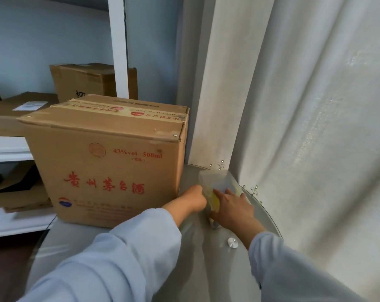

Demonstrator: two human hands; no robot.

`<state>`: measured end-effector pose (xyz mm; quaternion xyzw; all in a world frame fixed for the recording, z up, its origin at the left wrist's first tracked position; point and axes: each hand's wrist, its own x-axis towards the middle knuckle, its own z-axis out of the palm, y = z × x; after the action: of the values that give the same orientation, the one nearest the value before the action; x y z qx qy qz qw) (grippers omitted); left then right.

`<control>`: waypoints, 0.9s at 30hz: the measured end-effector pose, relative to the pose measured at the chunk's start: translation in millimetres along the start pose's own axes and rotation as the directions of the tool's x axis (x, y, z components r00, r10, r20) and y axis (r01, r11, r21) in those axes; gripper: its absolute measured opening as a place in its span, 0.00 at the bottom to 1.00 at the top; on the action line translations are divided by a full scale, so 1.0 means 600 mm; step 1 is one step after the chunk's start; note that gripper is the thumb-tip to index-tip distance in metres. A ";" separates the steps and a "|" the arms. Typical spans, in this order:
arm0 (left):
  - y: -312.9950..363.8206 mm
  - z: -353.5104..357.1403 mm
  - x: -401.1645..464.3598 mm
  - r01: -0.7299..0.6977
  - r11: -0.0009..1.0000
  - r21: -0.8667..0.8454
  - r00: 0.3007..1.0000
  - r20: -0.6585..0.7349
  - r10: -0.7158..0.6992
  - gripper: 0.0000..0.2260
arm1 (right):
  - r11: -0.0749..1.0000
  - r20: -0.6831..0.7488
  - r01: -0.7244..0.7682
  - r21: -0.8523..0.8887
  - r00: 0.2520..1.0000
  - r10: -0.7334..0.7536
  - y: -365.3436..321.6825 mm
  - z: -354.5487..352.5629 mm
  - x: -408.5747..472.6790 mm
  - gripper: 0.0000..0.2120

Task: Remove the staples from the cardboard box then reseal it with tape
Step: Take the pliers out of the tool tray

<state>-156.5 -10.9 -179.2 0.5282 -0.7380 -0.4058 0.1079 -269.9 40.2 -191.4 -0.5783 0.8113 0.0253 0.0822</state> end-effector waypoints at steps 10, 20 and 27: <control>-0.015 0.037 -0.035 0.273 0.613 -0.742 0.947 0.096 -0.305 0.17 | 0.983 0.016 0.091 -0.158 0.996 -0.090 -0.024 -0.009 -0.086 0.30; -0.021 0.035 -0.035 0.313 0.583 -0.749 0.914 0.070 -0.400 0.08 | 0.915 -0.037 0.137 -0.379 0.986 -0.162 -0.077 0.014 -0.034 0.16; -0.022 0.032 -0.033 0.312 0.466 -0.828 0.892 0.086 -0.444 0.14 | 0.871 -0.001 0.106 -0.480 0.993 -0.121 -0.090 0.019 -0.023 0.17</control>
<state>-150.5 14.0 -196.1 0.5925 -0.3154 -0.6774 0.3011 -213.7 36.7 -197.3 -0.6275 0.7458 0.2112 -0.0743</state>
